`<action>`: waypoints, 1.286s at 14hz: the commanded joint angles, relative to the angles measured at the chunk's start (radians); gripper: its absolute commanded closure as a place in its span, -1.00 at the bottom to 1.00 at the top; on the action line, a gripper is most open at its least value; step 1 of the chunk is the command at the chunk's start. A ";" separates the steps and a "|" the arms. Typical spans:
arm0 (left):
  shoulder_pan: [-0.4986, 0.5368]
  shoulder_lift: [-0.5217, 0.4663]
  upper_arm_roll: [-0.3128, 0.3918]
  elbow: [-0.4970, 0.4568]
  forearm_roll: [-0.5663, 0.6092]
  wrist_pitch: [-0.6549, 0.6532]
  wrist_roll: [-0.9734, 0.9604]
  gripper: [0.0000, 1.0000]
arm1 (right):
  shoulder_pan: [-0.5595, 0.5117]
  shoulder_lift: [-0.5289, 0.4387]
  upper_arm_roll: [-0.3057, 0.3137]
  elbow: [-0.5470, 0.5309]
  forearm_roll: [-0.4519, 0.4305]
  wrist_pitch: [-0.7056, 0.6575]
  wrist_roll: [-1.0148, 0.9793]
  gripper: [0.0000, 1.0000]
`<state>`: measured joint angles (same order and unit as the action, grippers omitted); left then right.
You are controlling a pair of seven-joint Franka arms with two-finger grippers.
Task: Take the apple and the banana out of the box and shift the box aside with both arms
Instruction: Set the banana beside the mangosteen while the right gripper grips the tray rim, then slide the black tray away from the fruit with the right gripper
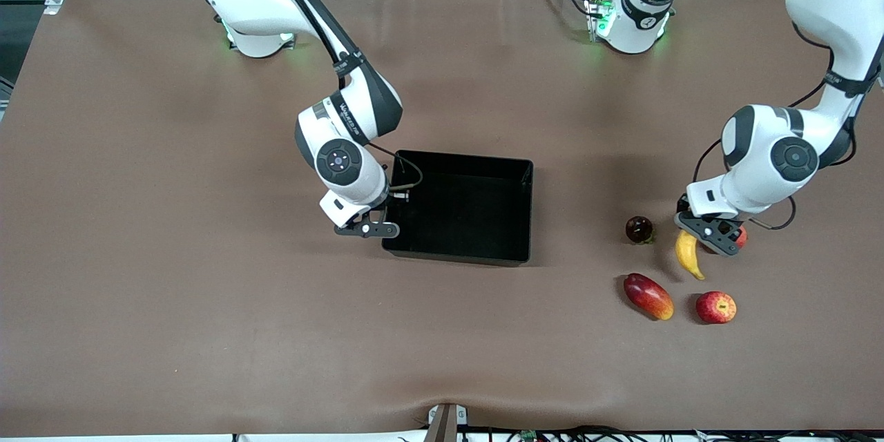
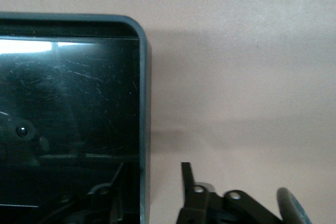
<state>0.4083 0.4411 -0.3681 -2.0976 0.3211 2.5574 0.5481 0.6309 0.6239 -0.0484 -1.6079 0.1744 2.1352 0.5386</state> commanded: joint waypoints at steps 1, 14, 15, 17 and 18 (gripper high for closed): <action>0.004 0.022 -0.006 0.004 -0.017 0.020 0.003 1.00 | 0.009 0.011 -0.004 0.016 -0.015 0.000 0.011 1.00; 0.009 0.088 -0.005 0.008 -0.016 0.083 -0.073 -0.99 | -0.245 -0.134 -0.004 0.083 0.002 -0.263 -0.173 1.00; 0.017 0.084 -0.006 0.008 -0.016 0.083 -0.068 -1.00 | -0.282 -0.144 -0.004 0.083 0.002 -0.286 -0.225 1.00; 0.020 0.073 -0.006 0.011 -0.016 0.083 -0.062 -1.00 | -0.364 -0.161 -0.005 0.083 0.002 -0.322 -0.368 1.00; 0.020 0.055 -0.006 0.011 -0.016 0.078 -0.060 -1.00 | -0.408 -0.162 -0.005 0.082 -0.001 -0.337 -0.406 1.00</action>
<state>0.4192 0.5313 -0.3683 -2.0805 0.3196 2.6323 0.4703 0.3074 0.4942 -0.0739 -1.5153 0.1732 1.8332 0.2210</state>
